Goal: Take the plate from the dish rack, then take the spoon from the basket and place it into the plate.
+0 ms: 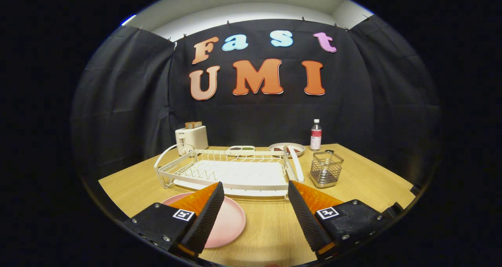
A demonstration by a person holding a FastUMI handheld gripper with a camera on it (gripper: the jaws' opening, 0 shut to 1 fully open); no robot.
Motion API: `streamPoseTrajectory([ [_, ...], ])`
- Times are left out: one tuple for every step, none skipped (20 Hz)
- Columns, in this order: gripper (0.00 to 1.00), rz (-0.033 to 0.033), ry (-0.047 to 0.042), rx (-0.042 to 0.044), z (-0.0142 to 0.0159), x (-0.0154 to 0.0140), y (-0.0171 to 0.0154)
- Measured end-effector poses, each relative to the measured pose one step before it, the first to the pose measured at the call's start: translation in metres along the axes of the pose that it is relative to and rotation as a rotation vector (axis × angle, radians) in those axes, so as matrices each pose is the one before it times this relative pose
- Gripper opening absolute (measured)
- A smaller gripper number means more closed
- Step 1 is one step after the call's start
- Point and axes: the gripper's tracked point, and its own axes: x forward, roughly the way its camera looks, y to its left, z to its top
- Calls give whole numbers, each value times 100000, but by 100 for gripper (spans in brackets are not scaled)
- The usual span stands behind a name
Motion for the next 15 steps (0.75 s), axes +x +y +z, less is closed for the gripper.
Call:
streamPoseTrajectory([
  [97,-1371,-970,-784,538,-249,-1102],
  [97,-1820,-1251,-662,704,-247,-1223],
  [97,-1227,-891,-509,472,-143,-935],
  [97,-815,-403,-596,406,-202,-813],
  [97,-987,203,-849,59,-260,-651],
  [97,-1380,-216,-515,222,-179,-820],
  [97,-1189,-649,-417,336,-238,-692],
  [97,-1368,-1048,-280,280,-83,-612],
  [97,-1633,-947,129,95,-80,-677],
  [97,-1359,-535,735,195,157,-590],
  [97,-425,192,1250,-69,21,-248],
  [97,41,427,1654,43,220,-151],
  [97,223,354,1581,71,92,-100],
  [97,942,128,548,113,250,-6],
  [97,219,-502,-668,132,74,-40],
])
